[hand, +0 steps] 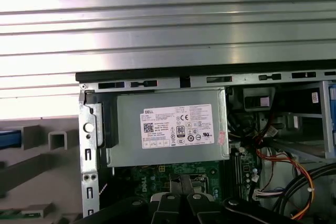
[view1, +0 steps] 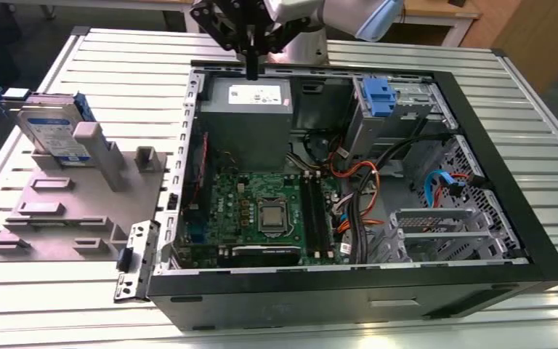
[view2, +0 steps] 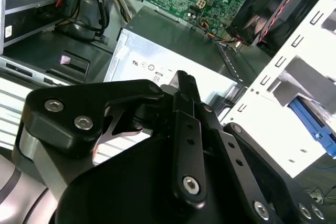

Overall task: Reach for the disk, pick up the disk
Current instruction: 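Reach for the disk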

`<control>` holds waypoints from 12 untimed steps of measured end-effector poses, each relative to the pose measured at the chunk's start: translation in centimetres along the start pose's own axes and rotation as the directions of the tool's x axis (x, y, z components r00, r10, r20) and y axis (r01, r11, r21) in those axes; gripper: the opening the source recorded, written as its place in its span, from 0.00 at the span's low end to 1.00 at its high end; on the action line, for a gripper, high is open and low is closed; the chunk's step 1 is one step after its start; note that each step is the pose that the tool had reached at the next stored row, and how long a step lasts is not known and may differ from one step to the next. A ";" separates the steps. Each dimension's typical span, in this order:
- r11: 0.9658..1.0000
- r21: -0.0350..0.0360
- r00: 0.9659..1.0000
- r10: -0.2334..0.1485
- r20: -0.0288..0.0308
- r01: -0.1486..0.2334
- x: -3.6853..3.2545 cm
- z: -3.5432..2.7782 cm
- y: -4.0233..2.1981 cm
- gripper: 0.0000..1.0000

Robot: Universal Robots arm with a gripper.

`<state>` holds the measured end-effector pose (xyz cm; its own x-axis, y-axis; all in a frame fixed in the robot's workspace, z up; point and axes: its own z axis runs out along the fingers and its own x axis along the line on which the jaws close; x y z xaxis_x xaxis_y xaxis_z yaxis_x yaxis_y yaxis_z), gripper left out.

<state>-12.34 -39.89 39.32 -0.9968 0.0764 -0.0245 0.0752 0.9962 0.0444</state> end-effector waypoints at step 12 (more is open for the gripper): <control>1.000 0.000 1.000 0.000 0.000 0.000 0.67 -0.01 -0.05 0.11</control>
<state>-13.01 -39.90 39.31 -0.9968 0.0761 -0.0244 0.0750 0.9962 0.0444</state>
